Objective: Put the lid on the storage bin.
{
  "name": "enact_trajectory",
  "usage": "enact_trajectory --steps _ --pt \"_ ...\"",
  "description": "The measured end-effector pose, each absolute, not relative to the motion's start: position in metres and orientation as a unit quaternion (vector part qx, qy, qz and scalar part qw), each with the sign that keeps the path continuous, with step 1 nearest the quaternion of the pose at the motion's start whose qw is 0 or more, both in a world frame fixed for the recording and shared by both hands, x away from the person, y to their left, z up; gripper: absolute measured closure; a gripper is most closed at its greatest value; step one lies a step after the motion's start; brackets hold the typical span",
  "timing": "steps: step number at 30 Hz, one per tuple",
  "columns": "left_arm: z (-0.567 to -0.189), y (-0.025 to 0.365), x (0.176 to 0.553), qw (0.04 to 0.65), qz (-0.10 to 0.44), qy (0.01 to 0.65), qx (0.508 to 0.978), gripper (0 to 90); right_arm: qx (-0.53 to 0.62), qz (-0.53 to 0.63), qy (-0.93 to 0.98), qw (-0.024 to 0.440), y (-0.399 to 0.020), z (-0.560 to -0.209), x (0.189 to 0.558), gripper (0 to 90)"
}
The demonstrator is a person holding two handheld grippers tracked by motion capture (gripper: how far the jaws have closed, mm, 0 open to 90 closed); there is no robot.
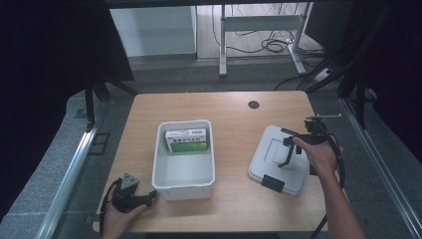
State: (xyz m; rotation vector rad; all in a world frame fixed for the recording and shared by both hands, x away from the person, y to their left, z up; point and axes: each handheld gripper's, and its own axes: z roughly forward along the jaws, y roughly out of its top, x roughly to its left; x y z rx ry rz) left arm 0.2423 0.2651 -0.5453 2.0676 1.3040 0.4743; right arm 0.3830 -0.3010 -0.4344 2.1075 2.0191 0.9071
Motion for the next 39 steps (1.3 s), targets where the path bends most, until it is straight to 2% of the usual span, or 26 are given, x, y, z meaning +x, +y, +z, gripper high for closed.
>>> enact_trajectory --steps 9,21,25,33,39 --pt "-0.545 0.265 0.242 0.32 0.18 0.495 0.787 12.7 0.706 0.259 0.658 0.036 -0.304 -0.447 0.387 46.6" --pt "-0.545 0.266 0.242 0.32 0.18 0.494 0.788 12.7 0.74 0.219 0.635 -0.013 -0.3 -0.46 0.394 70.6" --pt "-0.545 0.266 0.242 0.32 0.18 0.494 0.788 12.7 0.744 0.212 0.634 -0.017 -0.298 -0.46 0.394 77.9" --pt "-0.545 0.266 0.241 0.32 0.179 0.494 0.788 12.8 0.77 0.223 0.597 -0.04 -0.3 -0.461 0.395 84.6" --pt "-0.545 0.266 0.241 0.321 0.179 0.493 0.788 12.7 0.784 0.227 0.576 -0.05 -0.298 -0.461 0.394 85.1"
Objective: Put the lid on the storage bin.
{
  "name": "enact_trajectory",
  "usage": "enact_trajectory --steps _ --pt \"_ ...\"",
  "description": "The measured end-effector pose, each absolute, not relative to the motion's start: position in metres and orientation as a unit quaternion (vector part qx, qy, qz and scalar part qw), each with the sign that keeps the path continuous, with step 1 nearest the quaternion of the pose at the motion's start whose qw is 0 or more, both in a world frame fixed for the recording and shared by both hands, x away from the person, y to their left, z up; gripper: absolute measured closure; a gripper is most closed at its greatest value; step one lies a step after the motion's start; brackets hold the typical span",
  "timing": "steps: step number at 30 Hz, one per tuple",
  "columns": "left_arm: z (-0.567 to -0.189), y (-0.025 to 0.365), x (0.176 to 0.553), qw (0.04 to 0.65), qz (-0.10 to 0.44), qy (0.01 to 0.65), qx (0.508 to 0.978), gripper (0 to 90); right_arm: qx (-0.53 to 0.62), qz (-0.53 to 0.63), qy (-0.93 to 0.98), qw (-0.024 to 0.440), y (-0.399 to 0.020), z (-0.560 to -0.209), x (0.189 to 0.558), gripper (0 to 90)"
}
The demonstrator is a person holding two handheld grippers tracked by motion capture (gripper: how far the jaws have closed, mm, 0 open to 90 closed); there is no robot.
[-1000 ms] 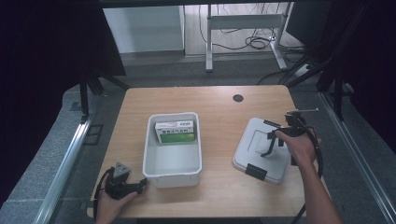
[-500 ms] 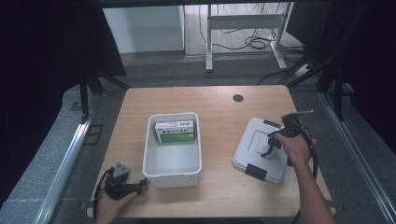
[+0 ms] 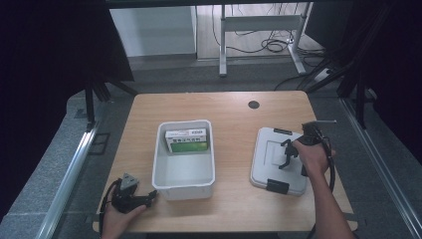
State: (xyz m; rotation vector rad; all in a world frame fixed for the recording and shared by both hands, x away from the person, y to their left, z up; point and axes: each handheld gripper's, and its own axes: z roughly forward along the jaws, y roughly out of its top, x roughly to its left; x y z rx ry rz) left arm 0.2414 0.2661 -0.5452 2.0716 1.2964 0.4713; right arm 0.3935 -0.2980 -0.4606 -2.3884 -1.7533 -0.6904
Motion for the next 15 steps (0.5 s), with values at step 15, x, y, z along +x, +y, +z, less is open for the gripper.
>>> enact_trajectory --steps 15 --pt "-0.545 0.266 0.241 0.321 0.179 0.494 0.788 12.7 -0.776 -0.252 -0.575 0.057 -0.3 -0.439 0.387 85.1"
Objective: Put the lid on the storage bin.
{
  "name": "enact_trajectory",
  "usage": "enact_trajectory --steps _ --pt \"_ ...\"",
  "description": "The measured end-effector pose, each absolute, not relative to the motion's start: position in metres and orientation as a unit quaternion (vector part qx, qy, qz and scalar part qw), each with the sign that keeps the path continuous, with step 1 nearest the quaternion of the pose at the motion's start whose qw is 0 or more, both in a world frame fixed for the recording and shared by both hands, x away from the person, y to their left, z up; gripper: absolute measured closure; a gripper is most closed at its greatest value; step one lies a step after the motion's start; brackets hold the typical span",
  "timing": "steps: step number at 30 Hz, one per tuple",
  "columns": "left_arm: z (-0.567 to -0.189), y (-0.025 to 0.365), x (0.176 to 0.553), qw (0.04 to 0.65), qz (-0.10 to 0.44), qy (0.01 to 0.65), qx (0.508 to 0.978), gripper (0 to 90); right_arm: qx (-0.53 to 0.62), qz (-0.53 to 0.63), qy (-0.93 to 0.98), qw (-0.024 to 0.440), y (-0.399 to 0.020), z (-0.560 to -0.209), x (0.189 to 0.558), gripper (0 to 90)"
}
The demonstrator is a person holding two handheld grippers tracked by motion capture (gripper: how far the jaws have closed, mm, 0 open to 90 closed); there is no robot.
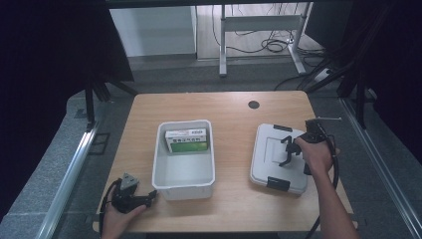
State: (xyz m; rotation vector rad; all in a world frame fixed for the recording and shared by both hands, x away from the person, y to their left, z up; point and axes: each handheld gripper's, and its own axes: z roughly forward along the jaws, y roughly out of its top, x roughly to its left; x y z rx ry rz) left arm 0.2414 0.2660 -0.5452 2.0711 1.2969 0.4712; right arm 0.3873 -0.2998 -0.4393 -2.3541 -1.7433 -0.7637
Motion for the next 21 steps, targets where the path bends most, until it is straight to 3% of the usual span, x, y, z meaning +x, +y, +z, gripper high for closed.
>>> enact_trajectory --steps 21 --pt "-0.545 0.266 0.241 0.321 0.18 0.495 0.787 12.9 -0.749 -0.297 -0.589 0.056 -0.303 -0.398 0.374 85.1"
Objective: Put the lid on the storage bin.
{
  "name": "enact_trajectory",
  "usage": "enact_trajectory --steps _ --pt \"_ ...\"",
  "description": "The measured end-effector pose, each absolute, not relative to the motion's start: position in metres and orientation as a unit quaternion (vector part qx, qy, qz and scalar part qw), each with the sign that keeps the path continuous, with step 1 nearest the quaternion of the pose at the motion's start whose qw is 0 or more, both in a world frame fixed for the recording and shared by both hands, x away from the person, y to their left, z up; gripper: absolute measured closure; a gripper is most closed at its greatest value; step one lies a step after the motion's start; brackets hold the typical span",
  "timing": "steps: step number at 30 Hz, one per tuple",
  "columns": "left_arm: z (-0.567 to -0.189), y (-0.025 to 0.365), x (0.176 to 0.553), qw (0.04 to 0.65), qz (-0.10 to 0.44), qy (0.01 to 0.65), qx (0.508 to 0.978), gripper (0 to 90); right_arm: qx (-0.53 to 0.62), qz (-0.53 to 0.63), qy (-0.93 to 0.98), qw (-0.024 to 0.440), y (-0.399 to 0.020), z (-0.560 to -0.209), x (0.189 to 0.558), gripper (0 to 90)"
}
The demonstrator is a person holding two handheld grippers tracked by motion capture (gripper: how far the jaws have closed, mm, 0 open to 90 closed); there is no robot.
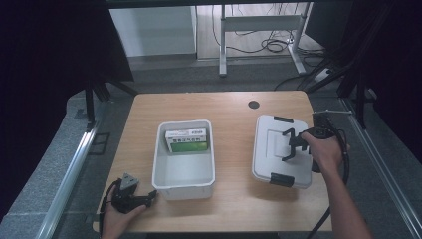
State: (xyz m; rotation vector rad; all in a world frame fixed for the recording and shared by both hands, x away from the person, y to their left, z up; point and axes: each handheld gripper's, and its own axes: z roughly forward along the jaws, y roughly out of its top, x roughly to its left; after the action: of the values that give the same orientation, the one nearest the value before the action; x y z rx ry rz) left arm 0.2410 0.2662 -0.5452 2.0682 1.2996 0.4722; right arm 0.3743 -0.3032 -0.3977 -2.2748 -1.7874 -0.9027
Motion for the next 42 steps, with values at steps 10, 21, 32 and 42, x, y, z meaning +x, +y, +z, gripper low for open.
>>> enact_trajectory --steps 10,21,32,42 --pt "-0.545 0.266 0.241 0.321 0.179 0.495 0.787 12.9 -0.739 -0.311 -0.596 0.051 -0.301 -0.382 0.37 85.1" --pt "-0.545 0.266 0.241 0.321 0.18 0.496 0.787 12.9 -0.722 -0.328 -0.608 0.048 -0.286 -0.365 0.367 85.1" --pt "-0.545 0.267 0.241 0.321 0.181 0.495 0.787 12.9 -0.7 -0.347 -0.622 0.042 -0.272 -0.35 0.365 85.1" --pt "-0.545 0.267 0.241 0.321 0.18 0.495 0.787 13.0 -0.69 -0.357 -0.628 0.047 -0.26 -0.339 0.364 85.1"
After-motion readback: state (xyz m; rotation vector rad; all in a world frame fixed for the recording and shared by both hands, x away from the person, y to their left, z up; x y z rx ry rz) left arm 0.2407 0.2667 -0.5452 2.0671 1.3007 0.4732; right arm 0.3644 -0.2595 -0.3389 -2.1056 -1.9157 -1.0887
